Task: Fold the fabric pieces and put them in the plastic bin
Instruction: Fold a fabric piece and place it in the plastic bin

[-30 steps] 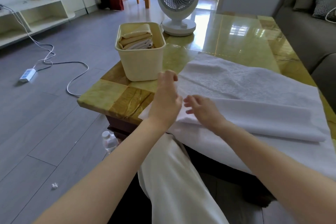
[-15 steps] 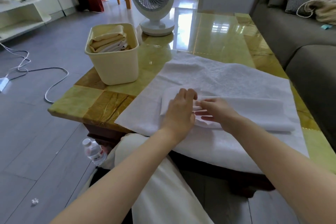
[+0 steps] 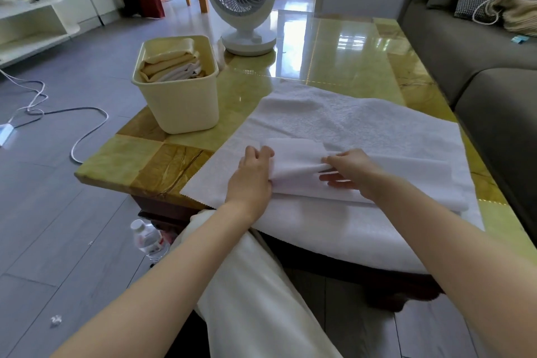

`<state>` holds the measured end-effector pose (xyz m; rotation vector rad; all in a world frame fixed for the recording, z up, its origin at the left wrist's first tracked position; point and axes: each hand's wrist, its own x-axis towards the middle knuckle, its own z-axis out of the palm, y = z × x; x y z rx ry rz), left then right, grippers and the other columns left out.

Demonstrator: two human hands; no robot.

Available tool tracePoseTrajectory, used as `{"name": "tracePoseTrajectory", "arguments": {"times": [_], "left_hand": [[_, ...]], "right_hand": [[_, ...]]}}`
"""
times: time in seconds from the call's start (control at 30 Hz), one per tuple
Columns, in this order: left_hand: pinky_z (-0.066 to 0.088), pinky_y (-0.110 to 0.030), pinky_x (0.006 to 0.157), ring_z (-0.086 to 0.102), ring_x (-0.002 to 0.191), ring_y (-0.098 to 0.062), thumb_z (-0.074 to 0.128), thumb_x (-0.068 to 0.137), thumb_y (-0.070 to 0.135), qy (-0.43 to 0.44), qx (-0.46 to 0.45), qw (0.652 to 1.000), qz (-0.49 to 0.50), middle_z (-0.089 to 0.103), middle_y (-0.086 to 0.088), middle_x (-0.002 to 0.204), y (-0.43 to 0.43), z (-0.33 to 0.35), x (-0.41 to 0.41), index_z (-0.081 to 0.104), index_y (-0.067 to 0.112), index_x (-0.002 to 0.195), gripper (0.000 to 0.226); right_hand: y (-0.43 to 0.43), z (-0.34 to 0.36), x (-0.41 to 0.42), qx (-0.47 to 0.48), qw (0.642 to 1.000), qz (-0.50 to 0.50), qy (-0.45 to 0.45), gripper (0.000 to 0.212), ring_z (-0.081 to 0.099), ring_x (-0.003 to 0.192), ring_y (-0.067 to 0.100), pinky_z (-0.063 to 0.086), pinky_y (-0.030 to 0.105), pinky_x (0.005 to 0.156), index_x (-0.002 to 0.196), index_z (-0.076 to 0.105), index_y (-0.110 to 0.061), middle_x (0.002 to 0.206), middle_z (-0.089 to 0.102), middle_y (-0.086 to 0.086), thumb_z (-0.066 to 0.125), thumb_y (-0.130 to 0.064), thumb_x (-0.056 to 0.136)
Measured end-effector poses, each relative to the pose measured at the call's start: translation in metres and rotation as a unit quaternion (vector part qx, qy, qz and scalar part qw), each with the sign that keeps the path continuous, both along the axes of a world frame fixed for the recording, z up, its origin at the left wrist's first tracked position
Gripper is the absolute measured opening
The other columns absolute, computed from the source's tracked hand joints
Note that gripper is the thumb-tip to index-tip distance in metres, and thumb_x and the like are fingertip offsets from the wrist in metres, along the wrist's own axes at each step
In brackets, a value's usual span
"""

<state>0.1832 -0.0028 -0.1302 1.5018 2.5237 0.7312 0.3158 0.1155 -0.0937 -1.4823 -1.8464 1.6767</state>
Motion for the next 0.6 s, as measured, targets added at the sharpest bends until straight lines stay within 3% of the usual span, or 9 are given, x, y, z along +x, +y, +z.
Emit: {"name": "tracePoseTrajectory", "arguments": {"times": [0.1,0.23,0.3,0.33,0.4,0.5,0.6], "left_hand": [[0.037,-0.029,0.087,0.044,0.111,-0.023,0.053,0.086,0.002,0.076,-0.04,0.994,-0.071,0.041,-0.004,0.128,-0.005,-0.01,-0.006,0.045,0.017,0.126,0.043],[0.033,-0.027,0.09,0.042,0.113,-0.022,0.046,0.09,0.001,0.121,-0.05,0.986,-0.107,0.042,-0.001,0.131,-0.006,-0.019,-0.008,0.048,0.02,0.125,0.04],[0.033,-0.028,0.091,0.042,0.114,-0.023,0.044,0.09,0.0,0.133,-0.054,0.982,-0.123,0.042,-0.002,0.132,-0.005,-0.02,-0.009,0.049,0.021,0.126,0.041],[0.033,-0.029,0.092,0.043,0.114,-0.024,0.045,0.089,0.0,0.134,-0.053,0.982,-0.126,0.043,-0.002,0.132,-0.004,-0.02,-0.009,0.049,0.02,0.126,0.042],[0.033,-0.029,0.093,0.043,0.115,-0.023,0.046,0.088,0.001,0.129,-0.048,0.983,-0.124,0.042,-0.002,0.132,-0.005,-0.019,-0.01,0.048,0.02,0.126,0.043],[0.034,-0.031,0.097,0.041,0.12,-0.023,0.048,0.088,0.002,0.121,-0.048,0.984,-0.123,0.038,-0.001,0.138,-0.006,-0.017,-0.01,0.043,0.021,0.132,0.048],[0.032,-0.031,0.099,0.037,0.124,-0.023,0.047,0.088,0.002,0.117,-0.059,0.983,-0.13,0.034,0.0,0.143,-0.006,-0.017,-0.008,0.04,0.021,0.136,0.052]], "right_hand": [[-0.004,-0.013,0.003,-0.012,0.997,0.027,-0.074,0.013,0.059,0.05,0.011,0.049,0.016,0.042,0.101,0.058,-0.003,0.068,0.06,0.008,0.051,-0.013,0.095],[-0.008,-0.015,-0.005,0.018,0.992,0.03,-0.12,0.031,0.054,0.055,0.012,0.048,0.017,0.047,0.083,0.053,-0.005,0.064,0.054,0.006,0.05,-0.033,0.096],[-0.012,-0.017,-0.011,0.045,0.988,0.052,-0.136,0.034,0.055,0.059,0.018,0.054,0.025,0.06,0.072,0.052,-0.005,0.065,0.056,0.008,0.056,-0.031,0.093],[-0.015,-0.018,-0.013,0.065,0.986,0.061,-0.138,0.031,0.059,0.066,0.023,0.057,0.033,0.072,0.074,0.053,-0.001,0.071,0.06,0.012,0.059,-0.026,0.09],[-0.02,-0.02,-0.015,0.109,0.984,0.062,-0.127,0.031,0.065,0.087,0.032,0.054,0.045,0.087,0.099,0.054,0.009,0.094,0.066,0.02,0.063,-0.018,0.086],[-0.03,-0.021,-0.014,0.135,0.983,0.053,-0.114,0.046,0.058,0.107,0.035,0.051,0.047,0.091,0.123,0.036,0.003,0.113,0.054,0.018,0.06,-0.012,0.086],[-0.032,-0.029,-0.008,0.131,0.979,0.055,-0.143,0.048,0.056,0.105,0.033,0.051,0.042,0.087,0.128,0.027,0.002,0.114,0.05,0.018,0.052,-0.005,0.088]]}}
